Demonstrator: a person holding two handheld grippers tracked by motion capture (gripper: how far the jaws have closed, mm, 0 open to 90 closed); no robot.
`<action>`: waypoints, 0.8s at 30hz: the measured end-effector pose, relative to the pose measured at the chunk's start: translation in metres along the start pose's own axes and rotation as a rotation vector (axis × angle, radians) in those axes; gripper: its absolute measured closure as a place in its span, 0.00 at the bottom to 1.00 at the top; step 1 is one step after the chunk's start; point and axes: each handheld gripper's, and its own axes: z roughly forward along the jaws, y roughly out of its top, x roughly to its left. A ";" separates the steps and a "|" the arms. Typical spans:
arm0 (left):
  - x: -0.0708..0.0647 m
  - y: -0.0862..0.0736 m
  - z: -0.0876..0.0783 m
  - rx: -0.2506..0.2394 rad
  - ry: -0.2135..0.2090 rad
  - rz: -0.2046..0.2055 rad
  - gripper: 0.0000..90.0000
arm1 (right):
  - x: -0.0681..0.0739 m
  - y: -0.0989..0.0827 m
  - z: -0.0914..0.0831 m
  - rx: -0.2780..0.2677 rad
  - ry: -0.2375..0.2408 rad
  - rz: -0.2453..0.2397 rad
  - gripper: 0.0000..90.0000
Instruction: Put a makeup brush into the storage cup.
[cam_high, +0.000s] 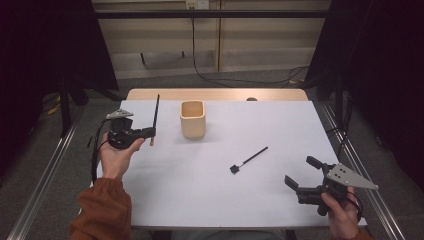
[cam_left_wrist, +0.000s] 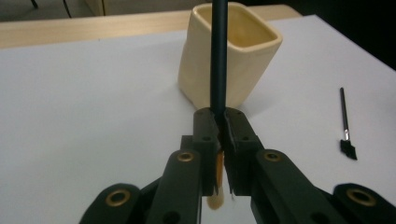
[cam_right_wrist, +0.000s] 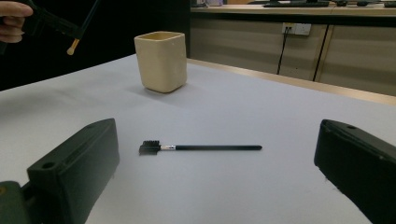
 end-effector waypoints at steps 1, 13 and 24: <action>0.000 -0.001 -0.002 -0.016 -0.001 -0.002 0.94 | 0.000 0.000 0.000 0.001 0.002 -0.002 0.00; -0.003 -0.008 -0.010 -0.144 -0.043 0.013 0.94 | 0.000 0.000 0.000 0.000 0.001 -0.002 0.00; -0.014 -0.010 -0.013 -0.199 -0.107 0.045 0.94 | 0.000 0.000 0.000 0.000 0.002 -0.003 0.00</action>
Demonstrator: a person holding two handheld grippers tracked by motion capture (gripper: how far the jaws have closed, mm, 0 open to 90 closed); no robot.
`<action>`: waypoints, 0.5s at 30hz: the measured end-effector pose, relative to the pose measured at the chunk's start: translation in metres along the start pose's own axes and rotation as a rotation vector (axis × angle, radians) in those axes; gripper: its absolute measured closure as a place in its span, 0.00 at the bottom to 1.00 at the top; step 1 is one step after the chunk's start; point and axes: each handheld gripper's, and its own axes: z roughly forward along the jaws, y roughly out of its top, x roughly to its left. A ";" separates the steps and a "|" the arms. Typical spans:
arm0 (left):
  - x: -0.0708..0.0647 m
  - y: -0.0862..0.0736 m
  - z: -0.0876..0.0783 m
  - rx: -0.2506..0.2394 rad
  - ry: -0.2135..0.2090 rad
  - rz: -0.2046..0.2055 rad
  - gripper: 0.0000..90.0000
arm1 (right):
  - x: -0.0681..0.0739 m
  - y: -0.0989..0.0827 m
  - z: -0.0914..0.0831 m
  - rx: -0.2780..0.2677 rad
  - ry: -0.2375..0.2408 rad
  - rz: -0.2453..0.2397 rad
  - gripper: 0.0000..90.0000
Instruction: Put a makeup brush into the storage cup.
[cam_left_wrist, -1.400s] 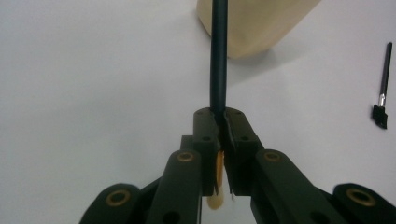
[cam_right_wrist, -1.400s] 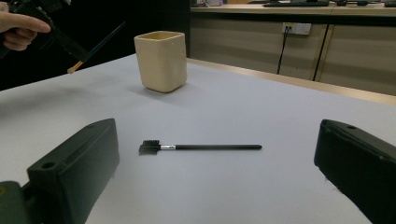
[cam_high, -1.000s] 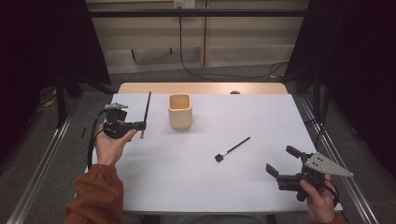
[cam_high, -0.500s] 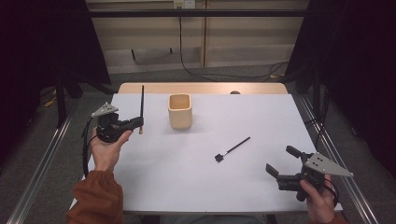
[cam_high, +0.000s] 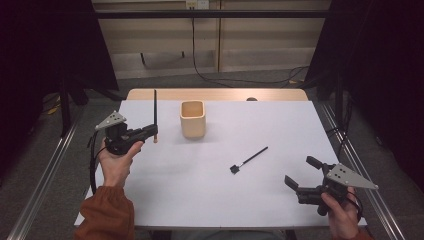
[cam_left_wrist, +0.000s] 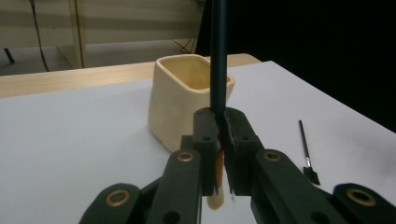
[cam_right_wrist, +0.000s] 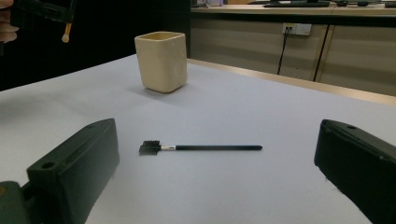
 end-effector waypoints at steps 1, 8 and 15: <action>-0.001 0.000 0.000 -0.007 -0.006 0.001 0.94 | 0.000 0.000 0.000 0.001 0.000 -0.001 0.00; -0.007 0.001 0.001 -0.006 -0.047 0.009 0.94 | 0.000 0.000 0.000 0.001 0.002 -0.002 0.00; -0.020 0.005 0.003 -0.011 -0.090 0.019 0.94 | 0.001 0.000 0.000 -0.001 0.006 0.005 0.00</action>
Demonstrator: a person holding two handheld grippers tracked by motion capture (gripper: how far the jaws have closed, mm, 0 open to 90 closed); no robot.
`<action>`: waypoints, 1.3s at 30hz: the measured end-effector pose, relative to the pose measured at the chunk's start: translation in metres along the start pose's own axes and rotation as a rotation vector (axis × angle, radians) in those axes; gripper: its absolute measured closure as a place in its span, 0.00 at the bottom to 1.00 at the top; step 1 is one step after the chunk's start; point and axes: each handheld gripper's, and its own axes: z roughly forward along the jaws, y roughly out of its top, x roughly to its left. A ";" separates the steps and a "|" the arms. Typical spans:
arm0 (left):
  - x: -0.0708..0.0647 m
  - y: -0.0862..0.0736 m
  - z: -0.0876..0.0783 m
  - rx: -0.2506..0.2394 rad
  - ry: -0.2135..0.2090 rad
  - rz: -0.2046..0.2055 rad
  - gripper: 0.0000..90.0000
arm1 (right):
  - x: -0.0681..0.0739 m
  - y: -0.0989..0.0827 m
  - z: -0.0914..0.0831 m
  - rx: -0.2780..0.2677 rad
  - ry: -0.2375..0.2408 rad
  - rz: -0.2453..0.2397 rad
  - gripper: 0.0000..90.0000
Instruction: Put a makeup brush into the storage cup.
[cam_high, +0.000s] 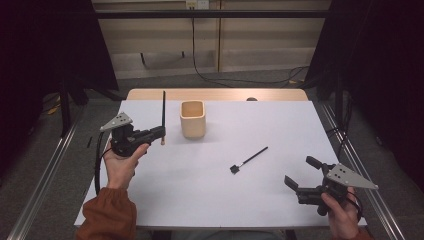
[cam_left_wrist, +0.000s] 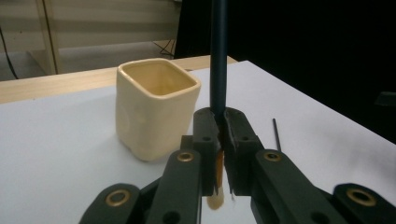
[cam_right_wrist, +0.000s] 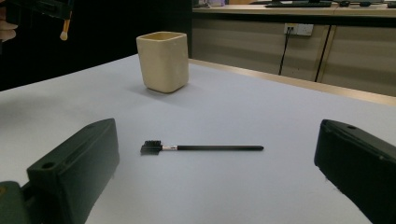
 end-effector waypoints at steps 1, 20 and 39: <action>-0.002 0.001 0.000 -0.002 -0.014 0.000 0.94 | 0.000 0.000 0.000 0.000 0.001 -0.008 0.00; -0.036 0.002 0.023 0.047 -0.132 0.052 0.94 | -0.001 0.000 -0.001 0.000 -0.004 0.001 0.00; -0.058 -0.004 0.046 0.189 -0.193 0.086 0.94 | -0.001 0.000 -0.001 0.001 -0.002 -0.002 0.00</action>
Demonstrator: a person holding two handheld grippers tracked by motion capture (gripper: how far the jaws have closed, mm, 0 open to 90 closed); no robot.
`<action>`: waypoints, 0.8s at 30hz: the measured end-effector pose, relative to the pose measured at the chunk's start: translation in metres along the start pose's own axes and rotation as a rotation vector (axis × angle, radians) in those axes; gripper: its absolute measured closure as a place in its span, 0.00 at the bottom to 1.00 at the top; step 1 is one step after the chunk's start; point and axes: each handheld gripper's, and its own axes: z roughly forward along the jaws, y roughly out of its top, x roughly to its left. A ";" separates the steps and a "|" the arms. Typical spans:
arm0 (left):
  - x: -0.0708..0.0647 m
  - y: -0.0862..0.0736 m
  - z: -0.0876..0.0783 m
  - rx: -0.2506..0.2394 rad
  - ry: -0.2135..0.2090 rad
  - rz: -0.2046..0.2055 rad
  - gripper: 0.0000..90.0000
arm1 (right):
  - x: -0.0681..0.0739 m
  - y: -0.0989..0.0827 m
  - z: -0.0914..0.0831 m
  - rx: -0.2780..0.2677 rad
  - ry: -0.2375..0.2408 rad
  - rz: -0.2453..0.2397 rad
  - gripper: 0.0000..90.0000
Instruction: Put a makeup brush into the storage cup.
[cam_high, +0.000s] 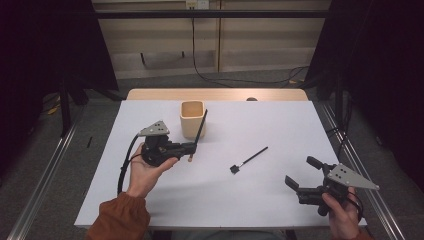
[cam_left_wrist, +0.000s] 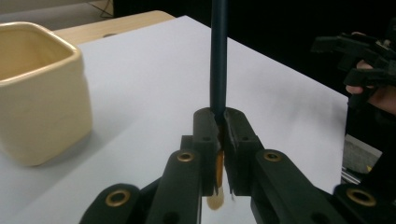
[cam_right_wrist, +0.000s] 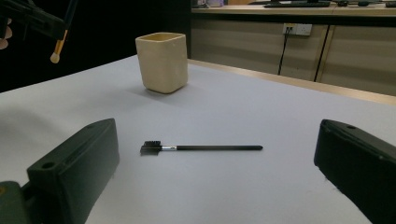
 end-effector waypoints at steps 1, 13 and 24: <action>-0.003 0.001 0.003 0.008 -0.016 0.003 0.94 | 0.000 0.000 0.000 0.000 -0.001 0.000 0.00; -0.017 0.009 0.016 0.060 -0.085 0.053 0.94 | 0.000 0.000 0.000 0.001 0.001 -0.002 0.00; -0.031 0.020 0.032 0.141 -0.126 0.101 0.94 | 0.000 0.000 0.001 0.000 0.005 0.001 0.00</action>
